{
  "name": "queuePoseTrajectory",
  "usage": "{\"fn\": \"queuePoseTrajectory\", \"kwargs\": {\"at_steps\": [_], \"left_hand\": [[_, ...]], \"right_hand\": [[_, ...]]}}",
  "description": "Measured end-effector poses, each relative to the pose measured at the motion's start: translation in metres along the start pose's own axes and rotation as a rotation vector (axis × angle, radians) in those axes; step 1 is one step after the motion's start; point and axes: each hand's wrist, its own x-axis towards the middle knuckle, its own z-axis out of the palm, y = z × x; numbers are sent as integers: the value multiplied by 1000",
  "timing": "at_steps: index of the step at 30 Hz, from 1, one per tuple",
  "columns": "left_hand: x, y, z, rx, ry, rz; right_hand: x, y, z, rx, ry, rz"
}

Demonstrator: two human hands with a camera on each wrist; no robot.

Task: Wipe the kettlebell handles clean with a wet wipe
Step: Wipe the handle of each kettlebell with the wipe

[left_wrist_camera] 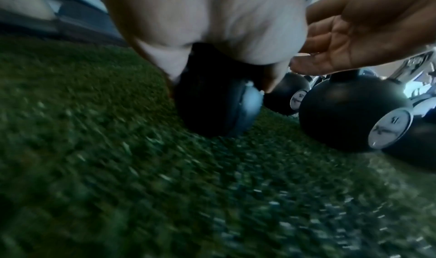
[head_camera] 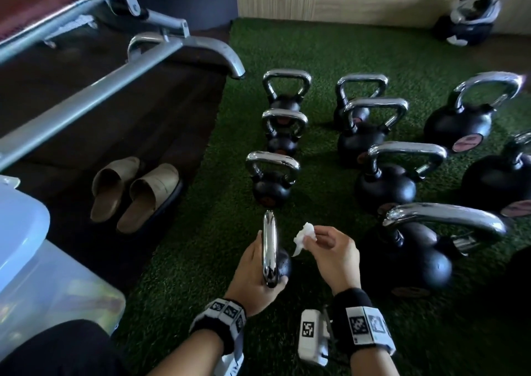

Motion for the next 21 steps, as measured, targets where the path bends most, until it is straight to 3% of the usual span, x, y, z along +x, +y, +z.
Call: {"fn": "queuePoseTrajectory", "kwargs": {"at_steps": [4, 10, 16, 21], "left_hand": [[9, -2, -23, -75, -146, 77], [17, -11, -20, -38, -163, 227], [17, -10, -24, -6, -180, 130], [17, -6, -25, 25, -208, 92]], "right_hand": [[4, -9, 21, -62, -67, -25], [5, -7, 63, -109, -112, 16], [16, -21, 63, -140, -29, -162], [17, -14, 57, -152, -118, -139]]}}
